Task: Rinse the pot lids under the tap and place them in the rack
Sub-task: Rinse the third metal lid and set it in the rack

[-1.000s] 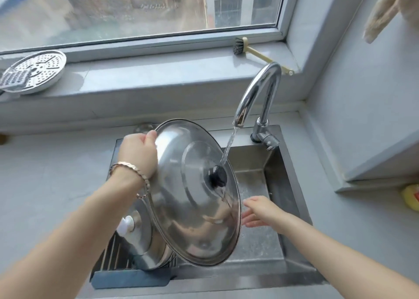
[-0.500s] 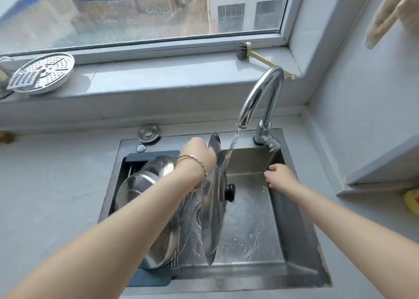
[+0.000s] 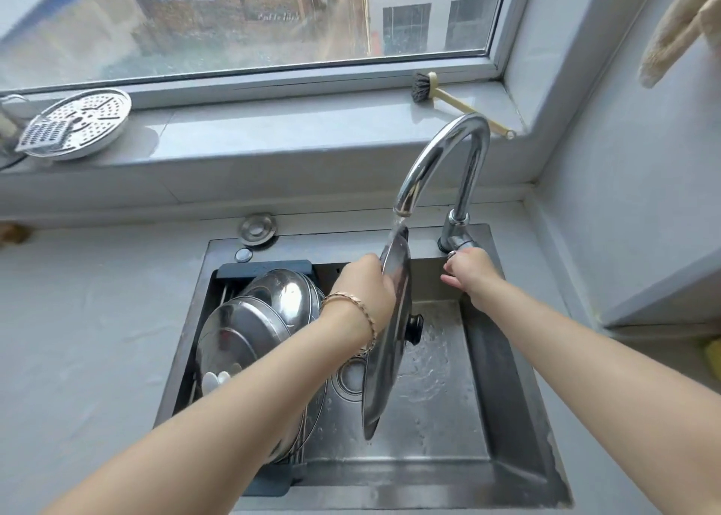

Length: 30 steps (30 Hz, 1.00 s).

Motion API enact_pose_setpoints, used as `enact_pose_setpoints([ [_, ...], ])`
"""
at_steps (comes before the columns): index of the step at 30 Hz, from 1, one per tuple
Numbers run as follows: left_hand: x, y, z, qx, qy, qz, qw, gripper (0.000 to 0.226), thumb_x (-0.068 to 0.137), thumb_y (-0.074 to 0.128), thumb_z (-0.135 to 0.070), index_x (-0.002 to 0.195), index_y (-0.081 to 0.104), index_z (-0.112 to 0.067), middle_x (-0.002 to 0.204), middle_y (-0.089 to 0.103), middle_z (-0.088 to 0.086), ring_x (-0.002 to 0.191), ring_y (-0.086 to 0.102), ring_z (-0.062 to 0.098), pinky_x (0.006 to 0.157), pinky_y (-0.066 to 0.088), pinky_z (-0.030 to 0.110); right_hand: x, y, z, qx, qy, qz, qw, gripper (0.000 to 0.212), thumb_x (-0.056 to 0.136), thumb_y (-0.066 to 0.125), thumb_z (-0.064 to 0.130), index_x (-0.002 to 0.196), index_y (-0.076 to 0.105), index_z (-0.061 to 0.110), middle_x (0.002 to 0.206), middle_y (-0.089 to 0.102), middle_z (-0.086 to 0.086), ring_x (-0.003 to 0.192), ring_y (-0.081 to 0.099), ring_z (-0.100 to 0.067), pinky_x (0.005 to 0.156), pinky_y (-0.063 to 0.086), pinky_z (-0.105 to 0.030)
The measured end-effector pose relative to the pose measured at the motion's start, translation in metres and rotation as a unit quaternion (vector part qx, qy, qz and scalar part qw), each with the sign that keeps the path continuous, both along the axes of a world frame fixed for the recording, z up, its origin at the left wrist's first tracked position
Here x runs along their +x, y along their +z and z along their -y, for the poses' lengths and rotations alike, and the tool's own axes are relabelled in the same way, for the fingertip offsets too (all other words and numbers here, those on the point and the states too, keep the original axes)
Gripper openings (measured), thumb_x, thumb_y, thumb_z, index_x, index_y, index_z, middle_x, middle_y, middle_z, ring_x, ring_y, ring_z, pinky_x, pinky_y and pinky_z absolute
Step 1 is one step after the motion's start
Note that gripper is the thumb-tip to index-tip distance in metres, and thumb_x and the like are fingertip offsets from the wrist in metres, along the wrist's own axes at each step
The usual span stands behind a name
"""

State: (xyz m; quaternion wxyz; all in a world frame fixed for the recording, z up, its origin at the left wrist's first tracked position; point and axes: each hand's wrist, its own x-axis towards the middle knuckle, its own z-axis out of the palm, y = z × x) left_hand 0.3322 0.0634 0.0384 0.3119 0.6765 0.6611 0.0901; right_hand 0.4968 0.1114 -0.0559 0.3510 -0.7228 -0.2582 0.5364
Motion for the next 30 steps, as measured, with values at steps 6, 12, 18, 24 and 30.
enact_pose_setpoints([
  [6, -0.031, 0.016, 0.018, 0.055, 0.09, 0.058, 0.993, 0.026, 0.092, 0.045, -0.02, 0.068, 0.047, -0.01, 0.055, 0.043, -0.001, 0.054, 0.04, 0.017, 0.049, 0.031, 0.024, -0.029, 0.02, 0.055, -0.099, 0.284, 0.074, 0.951, 0.06, 0.095, 0.044, 0.038, 0.146, 0.019, 0.017, 0.138, 0.043, -0.016, 0.093, 0.065, -0.03, 0.071, 0.057, -0.033],
  [12, -0.055, 0.03, 0.041, 0.101, 0.143, 0.129, 0.976, 0.026, 0.087, 0.053, -0.02, 0.065, 0.05, -0.008, 0.049, 0.04, -0.002, 0.051, 0.04, 0.021, 0.058, 0.045, 0.034, -0.068, 0.019, 0.089, 0.047, 0.291, 0.023, 0.955, 0.024, 0.095, 0.043, 0.032, 0.111, 0.046, 0.014, 0.091, 0.06, -0.008, 0.064, 0.061, -0.02, 0.065, 0.056, -0.036],
  [18, -0.084, 0.04, 0.071, -0.024, 0.18, 0.335, 0.924, 0.031, 0.097, 0.034, -0.034, 0.087, 0.056, -0.015, 0.08, 0.065, 0.006, 0.055, 0.067, 0.011, 0.039, 0.053, 0.025, -0.077, 0.015, 0.099, 0.124, 0.306, 0.097, 0.939, 0.012, 0.094, 0.045, 0.03, 0.097, 0.048, 0.018, 0.068, 0.054, 0.002, 0.053, 0.048, -0.014, 0.056, 0.043, -0.031],
  [24, -0.152, -0.003, 0.095, -0.093, 0.222, 0.22, 0.945, 0.011, 0.095, 0.045, -0.016, 0.091, 0.056, -0.018, 0.09, 0.065, 0.007, 0.07, 0.066, 0.017, 0.053, 0.056, 0.029, -0.082, 0.044, 0.099, 0.213, 0.294, 0.165, 0.917, 0.017, 0.094, 0.046, 0.034, 0.094, 0.053, 0.018, 0.062, 0.055, 0.006, 0.057, 0.05, -0.01, 0.063, 0.039, -0.032],
  [30, -0.208, -0.031, 0.106, -0.126, 0.226, 0.207, 0.943, 0.018, 0.094, 0.043, -0.011, 0.081, 0.052, -0.021, 0.086, 0.062, 0.009, 0.066, 0.064, 0.018, 0.051, 0.054, 0.03, -0.097, 0.045, 0.1, 0.137, 0.279, 0.27, 0.911, 0.027, 0.093, 0.046, 0.04, 0.097, 0.058, 0.016, 0.073, 0.06, 0.002, 0.077, 0.058, -0.023, 0.077, 0.045, -0.036],
])
